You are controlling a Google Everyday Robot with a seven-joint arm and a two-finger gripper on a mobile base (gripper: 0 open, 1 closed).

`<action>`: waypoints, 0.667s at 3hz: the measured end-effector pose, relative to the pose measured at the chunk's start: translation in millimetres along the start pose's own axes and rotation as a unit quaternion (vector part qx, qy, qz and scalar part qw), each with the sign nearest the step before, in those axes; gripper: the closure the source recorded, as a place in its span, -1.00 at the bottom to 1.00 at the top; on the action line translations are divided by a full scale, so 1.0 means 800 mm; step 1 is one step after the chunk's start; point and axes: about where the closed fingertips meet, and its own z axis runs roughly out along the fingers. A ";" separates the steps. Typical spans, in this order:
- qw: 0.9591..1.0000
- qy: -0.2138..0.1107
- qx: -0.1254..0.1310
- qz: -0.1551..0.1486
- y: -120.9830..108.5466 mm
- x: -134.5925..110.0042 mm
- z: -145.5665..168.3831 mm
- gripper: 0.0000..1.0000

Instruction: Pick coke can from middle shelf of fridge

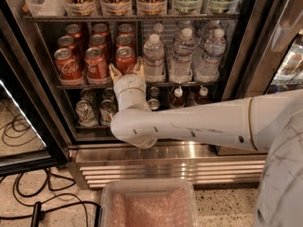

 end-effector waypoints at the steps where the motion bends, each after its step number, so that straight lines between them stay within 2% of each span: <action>1: 1.000 0.000 0.000 -0.001 0.001 0.001 0.004 -0.26; 2: 1.000 0.001 0.000 -0.001 0.001 0.002 0.006 -0.18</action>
Offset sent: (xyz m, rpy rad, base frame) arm 0.0101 0.0033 -0.0069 -0.0045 0.0107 0.0007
